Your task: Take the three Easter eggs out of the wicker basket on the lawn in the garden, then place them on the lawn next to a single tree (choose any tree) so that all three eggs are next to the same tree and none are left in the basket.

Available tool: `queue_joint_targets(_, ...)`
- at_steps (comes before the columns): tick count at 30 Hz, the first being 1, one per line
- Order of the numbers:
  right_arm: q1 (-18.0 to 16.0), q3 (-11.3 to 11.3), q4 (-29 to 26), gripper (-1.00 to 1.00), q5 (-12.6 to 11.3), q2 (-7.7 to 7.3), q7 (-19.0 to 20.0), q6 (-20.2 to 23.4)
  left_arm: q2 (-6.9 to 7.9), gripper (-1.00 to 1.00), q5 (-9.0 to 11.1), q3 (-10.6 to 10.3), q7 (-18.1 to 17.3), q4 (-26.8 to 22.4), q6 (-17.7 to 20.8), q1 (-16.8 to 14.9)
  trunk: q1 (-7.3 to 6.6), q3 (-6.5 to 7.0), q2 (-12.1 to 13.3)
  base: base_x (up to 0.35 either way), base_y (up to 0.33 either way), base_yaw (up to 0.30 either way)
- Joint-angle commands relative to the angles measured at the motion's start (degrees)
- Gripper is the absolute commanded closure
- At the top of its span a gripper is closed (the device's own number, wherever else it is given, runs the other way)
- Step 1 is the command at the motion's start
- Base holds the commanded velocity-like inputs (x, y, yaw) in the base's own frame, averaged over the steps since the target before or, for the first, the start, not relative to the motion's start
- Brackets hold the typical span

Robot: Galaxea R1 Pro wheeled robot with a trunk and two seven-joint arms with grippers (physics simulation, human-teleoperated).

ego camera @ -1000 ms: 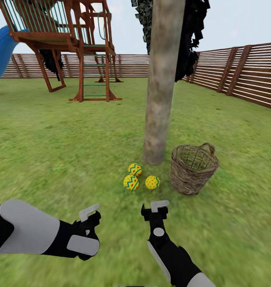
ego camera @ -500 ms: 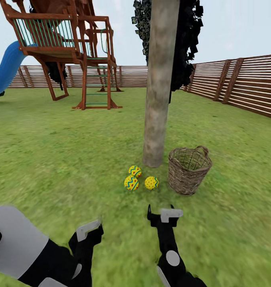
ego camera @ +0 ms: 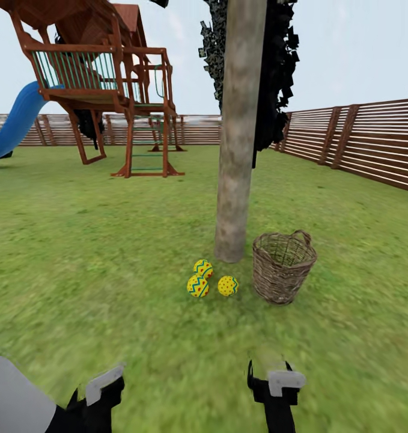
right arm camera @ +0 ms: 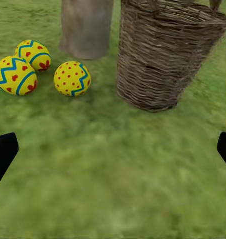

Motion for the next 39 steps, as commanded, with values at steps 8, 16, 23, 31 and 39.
queue_joint_targets(8,5.0,0.1,11.2,-1.0,-0.2,-2.62,-0.5,-14.5,-2.05,-1.0,0.7,-0.1,-10.1,9.7,-0.3,8.9,-0.22,1.74,0.1,0.0,0.0,0.0)
queue_joint_targets(16,5.2,-0.4,20.3,-1.0,-0.2,-2.37,-0.4,-20.6,-10.05,-1.0,7.8,0.0,-19.9,21.7,-0.3,13.2,-0.42,3.51,0.2,0.0,0.0,0.0)
queue_joint_targets(23,5.1,-0.4,22.1,-1.0,-0.2,-2.27,-0.3,-21.6,-11.16,-1.0,16.0,0.0,-30.5,33.5,1.5,17.3,-0.61,5.06,0.3,0.0,0.0,0.0)
queue_joint_targets(31,4.8,-0.3,25.7,-1.0,-0.2,-1.84,0.8,-21.4,-13.38,-1.0,37.5,0.4,-52.7,44.8,13.0,20.8,-0.81,6.83,0.4,0.0,0.0,0.0)
queue_joint_targets(39,4.7,-0.3,27.8,-1.0,-0.3,-1.87,1.1,-21.8,-17.78,-1.0,42.2,0.3,-56.9,46.0,0.4,23.5,-1.02,8.6,0.5,0.0,0.0,0.0)
